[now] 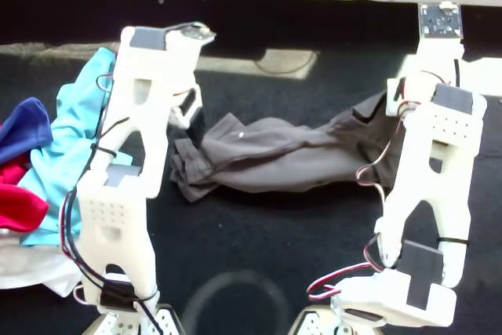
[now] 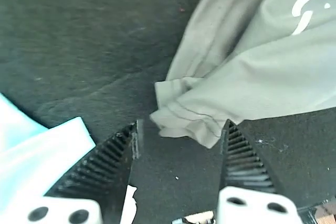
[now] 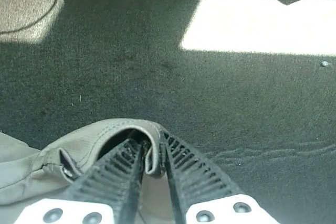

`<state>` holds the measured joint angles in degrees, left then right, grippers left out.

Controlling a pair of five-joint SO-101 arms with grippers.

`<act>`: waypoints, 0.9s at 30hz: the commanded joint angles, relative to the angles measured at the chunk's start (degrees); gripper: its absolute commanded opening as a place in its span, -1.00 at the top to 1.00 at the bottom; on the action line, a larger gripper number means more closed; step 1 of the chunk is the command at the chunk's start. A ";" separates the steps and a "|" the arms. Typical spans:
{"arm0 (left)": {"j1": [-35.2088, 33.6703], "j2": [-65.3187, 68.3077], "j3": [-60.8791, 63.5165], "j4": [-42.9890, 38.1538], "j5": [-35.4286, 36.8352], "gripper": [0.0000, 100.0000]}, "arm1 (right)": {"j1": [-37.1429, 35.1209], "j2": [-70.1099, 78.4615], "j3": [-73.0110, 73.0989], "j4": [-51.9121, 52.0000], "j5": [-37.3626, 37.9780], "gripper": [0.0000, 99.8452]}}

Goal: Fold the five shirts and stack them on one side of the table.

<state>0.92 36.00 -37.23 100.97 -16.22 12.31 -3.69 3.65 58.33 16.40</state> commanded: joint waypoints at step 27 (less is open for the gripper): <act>5.49 -22.20 44.88 -30.24 0.00 0.52 | -0.31 -0.57 -0.22 -0.48 -0.18 0.99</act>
<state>6.90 14.81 10.24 69.76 -17.19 12.31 -3.69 3.65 58.33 16.40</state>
